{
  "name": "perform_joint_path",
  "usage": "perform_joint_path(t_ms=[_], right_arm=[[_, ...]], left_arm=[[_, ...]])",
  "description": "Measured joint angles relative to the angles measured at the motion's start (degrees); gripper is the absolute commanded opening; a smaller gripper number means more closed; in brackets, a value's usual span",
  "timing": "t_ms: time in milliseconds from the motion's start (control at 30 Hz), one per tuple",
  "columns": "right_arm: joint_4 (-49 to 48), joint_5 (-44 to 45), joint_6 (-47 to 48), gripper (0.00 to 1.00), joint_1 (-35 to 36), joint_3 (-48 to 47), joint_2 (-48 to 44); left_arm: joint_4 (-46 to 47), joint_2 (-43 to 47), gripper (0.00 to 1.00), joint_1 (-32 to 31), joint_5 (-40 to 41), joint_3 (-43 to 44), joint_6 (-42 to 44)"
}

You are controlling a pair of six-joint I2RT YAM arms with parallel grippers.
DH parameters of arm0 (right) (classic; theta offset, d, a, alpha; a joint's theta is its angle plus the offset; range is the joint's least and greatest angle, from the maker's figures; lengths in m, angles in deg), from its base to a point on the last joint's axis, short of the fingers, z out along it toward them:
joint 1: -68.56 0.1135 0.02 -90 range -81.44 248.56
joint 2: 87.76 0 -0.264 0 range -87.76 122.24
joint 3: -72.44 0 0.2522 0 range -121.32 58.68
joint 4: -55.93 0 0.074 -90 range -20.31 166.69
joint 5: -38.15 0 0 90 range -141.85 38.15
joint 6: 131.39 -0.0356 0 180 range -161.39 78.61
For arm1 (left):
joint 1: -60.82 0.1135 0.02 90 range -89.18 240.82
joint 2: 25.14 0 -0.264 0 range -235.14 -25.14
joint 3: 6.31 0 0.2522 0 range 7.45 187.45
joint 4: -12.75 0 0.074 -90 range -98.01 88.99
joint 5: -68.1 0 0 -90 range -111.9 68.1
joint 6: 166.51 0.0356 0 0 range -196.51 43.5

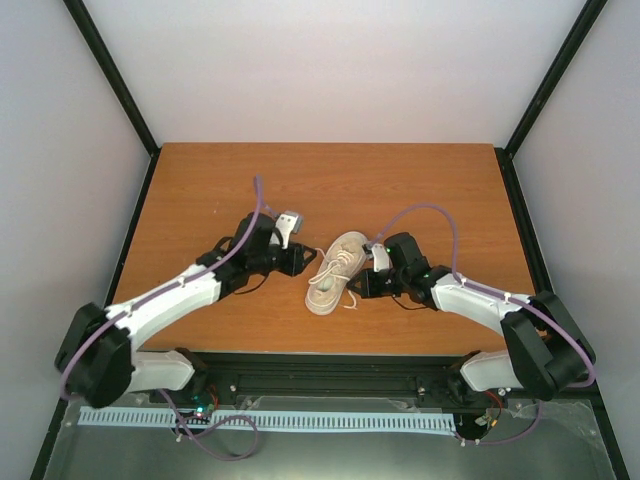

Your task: Tie the shoes

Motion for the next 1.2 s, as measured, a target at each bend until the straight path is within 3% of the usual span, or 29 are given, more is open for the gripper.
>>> perform_joint_path(t_ms=[267, 367, 467, 867, 1200], right_arm=[[-0.37, 0.11, -0.09, 0.03, 0.17, 0.44, 0.0], [-0.44, 0.11, -0.09, 0.03, 0.2, 0.46, 0.02], [-0.79, 0.11, -0.28, 0.03, 0.2, 0.46, 0.15], [-1.27, 0.09, -0.92, 0.03, 0.2, 0.46, 1.03], [-1.46, 0.02, -0.92, 0.03, 0.22, 0.46, 1.55]], left_arm=[[3.32, -15.91, 0.34, 1.05, -10.56, 4.04, 0.37], [3.54, -19.71, 0.29, 1.14, -12.87, 5.05, 0.57], [4.15, -21.86, 0.23, 1.38, -14.03, 6.16, 0.85], [5.99, -26.05, 0.15, 1.86, -14.67, 8.04, 1.09], [7.08, -27.45, 0.15, 2.01, -14.51, 8.63, 1.05]])
